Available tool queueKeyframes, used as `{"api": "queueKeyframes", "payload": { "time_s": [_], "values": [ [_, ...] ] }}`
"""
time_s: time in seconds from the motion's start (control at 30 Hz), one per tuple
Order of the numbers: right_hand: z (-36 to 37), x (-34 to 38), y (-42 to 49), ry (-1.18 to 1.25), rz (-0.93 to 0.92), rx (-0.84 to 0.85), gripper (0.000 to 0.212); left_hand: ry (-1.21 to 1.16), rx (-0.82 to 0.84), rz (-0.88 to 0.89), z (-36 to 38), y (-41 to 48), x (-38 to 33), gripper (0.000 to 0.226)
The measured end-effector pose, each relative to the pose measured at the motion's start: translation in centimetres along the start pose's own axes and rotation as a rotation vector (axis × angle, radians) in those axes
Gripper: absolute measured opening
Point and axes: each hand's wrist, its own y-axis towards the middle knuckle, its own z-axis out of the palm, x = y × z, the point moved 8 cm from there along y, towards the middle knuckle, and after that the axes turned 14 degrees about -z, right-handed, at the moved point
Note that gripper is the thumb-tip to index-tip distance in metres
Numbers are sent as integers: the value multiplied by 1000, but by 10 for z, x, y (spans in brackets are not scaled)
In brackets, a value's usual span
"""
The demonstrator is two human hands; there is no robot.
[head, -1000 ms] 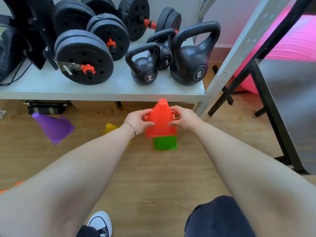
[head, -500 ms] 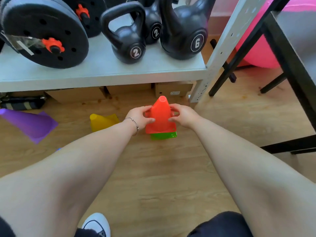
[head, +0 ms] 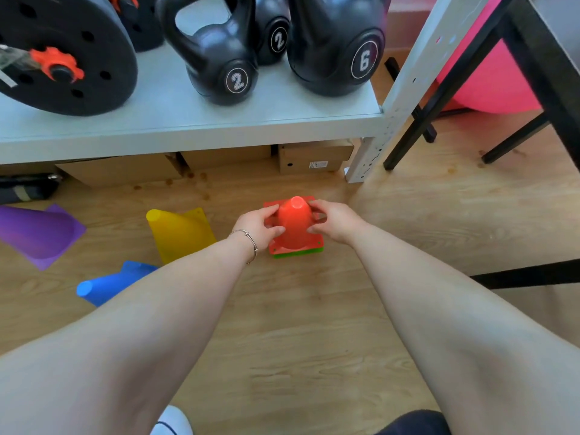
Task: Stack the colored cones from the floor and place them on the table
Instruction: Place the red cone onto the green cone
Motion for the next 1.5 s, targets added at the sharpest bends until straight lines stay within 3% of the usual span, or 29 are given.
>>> {"api": "queueKeyframes", "payload": {
  "time_s": [0.53, 0.77, 1.1, 1.23, 1.33, 1.5],
  "values": [
    [21, -18, 9, 62, 8, 48, 74, -35, 43, -56, 22, 10, 20, 61],
    [30, -12, 0, -88, -31, 140, 64, -49, 42, -65, 25, -16, 35, 66],
    [51, -17, -23, -72, -51, 148, 67, -86, 20, -76, 36, -43, 58, 67],
    [54, -15, -25, -166, -66, 184, 67, 49, 24, -53, 35, -44, 55, 66],
    [49, -8, -26, -391, -97, 240, 62, 276, -18, -6, 29, -45, 46, 65],
    [28, 15, -41, -793, -263, 92, 55, 629, -216, 83, 7, -59, 28, 62]
  ]
}}
